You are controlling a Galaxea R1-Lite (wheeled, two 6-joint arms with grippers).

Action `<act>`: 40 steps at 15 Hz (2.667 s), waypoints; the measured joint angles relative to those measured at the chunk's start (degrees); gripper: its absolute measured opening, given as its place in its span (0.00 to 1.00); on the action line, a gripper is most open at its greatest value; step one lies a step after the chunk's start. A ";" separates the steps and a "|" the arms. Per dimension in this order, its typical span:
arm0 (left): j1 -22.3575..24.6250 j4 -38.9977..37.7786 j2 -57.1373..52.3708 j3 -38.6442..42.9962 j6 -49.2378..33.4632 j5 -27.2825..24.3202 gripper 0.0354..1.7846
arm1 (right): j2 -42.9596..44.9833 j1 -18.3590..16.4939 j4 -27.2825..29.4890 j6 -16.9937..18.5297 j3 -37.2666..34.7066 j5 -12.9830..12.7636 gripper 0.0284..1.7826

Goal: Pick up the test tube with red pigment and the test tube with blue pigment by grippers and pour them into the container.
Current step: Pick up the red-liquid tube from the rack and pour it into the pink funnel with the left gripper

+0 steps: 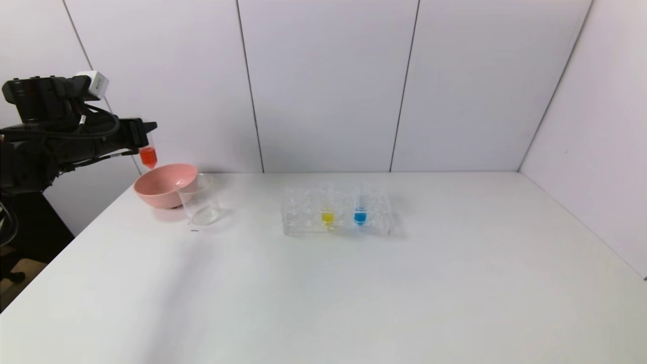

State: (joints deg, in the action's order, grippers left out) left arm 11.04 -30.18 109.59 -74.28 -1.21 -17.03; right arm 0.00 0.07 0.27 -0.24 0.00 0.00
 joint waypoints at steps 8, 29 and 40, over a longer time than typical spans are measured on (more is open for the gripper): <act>0.59 -3.52 2.73 2.04 0.13 0.04 0.24 | 0.00 -0.02 -0.02 0.02 0.00 0.00 1.00; 2.05 -2.97 4.22 5.35 7.84 -10.62 0.24 | 0.00 0.00 0.00 0.02 0.00 0.00 1.00; 3.10 23.54 2.50 -7.17 23.89 -14.08 0.24 | 0.00 0.00 0.00 0.02 0.00 0.00 1.00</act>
State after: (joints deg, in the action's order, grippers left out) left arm 14.14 -6.64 112.09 -81.45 22.69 -31.11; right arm 0.00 0.07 0.27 -0.22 0.00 0.00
